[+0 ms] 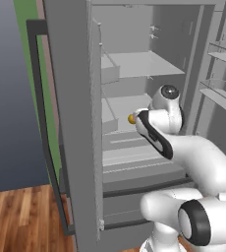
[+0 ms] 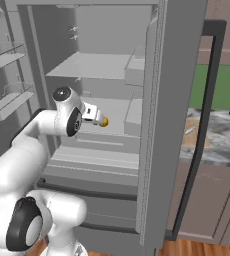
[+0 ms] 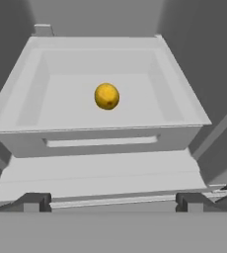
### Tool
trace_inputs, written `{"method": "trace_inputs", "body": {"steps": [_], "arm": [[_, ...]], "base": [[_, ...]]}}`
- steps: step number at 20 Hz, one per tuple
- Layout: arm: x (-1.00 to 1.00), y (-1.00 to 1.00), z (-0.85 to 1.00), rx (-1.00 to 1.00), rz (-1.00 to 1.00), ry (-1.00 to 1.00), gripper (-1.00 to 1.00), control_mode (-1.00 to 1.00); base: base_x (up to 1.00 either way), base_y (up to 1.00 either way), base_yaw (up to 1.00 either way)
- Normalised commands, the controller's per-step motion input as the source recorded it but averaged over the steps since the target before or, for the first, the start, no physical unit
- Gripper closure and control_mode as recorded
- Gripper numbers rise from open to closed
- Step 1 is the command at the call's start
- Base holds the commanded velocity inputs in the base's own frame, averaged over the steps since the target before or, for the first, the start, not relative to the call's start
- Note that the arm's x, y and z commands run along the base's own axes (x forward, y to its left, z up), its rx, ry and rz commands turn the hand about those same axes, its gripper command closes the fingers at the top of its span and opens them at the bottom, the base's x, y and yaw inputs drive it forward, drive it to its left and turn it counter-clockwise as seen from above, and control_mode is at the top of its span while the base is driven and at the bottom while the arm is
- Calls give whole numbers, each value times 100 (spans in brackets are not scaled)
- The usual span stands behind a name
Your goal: Retrieve a lemon from the fridge and place it on the cutting board with the fish.
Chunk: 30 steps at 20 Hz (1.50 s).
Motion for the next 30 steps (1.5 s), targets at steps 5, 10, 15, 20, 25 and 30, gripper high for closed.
{"method": "trace_inputs", "body": {"steps": [5,10,15,20,25,30], "arm": [[40,0,-14,0,0,0,-100,-100],[40,0,-12,0,0,0,-100,-100],[42,0,-17,0,0,1,-100,-100],[38,0,-19,0,0,0,-100,-100],[44,0,-13,0,0,0,-100,-100],[35,0,-11,0,0,0,-100,-100]], "base": [[0,0,0],[0,0,0],[0,0,0],[0,0,0],[0,0,0],[0,0,0]]}}
